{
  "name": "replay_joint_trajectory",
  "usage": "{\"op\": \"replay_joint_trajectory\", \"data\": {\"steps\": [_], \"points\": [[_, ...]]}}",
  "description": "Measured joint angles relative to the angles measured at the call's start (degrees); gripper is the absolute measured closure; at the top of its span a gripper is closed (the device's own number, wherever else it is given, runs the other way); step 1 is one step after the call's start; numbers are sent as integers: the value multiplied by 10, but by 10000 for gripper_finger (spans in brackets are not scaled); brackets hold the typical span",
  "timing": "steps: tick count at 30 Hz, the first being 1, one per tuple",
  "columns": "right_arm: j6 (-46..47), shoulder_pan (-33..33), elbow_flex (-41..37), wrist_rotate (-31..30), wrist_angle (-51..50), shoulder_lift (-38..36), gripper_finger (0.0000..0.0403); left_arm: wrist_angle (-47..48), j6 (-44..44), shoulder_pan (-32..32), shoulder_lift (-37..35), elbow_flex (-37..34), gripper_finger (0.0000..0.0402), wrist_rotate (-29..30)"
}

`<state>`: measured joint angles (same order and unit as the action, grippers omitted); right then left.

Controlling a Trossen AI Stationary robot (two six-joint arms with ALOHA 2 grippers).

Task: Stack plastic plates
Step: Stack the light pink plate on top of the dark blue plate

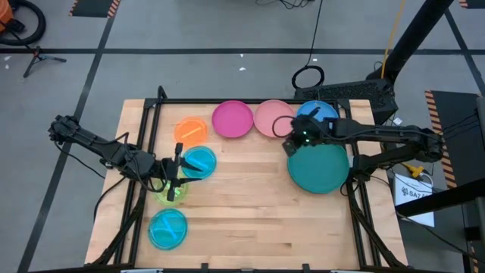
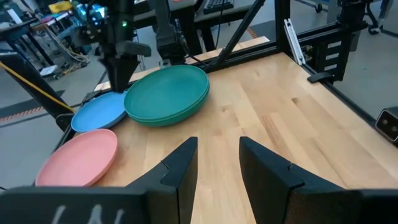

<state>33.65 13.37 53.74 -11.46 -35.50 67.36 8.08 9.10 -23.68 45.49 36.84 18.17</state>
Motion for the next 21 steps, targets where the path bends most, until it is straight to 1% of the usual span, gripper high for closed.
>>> {"op": "replay_joint_trajectory", "data": {"steps": [4,9,13,17,21], "points": [[-24,0,4,28,73,50,285,12,19,1,0,0,277,1],[-66,4,62,26,61,140,285,14,31,12,0,0,277,14],[-116,15,128,26,33,214,285,35,28,27,0,0,277,14],[-169,31,192,11,-38,283,285,53,12,36,0,0,277,14],[-255,40,227,8,-94,337,285,68,2,36,0,0,277,14]]}}
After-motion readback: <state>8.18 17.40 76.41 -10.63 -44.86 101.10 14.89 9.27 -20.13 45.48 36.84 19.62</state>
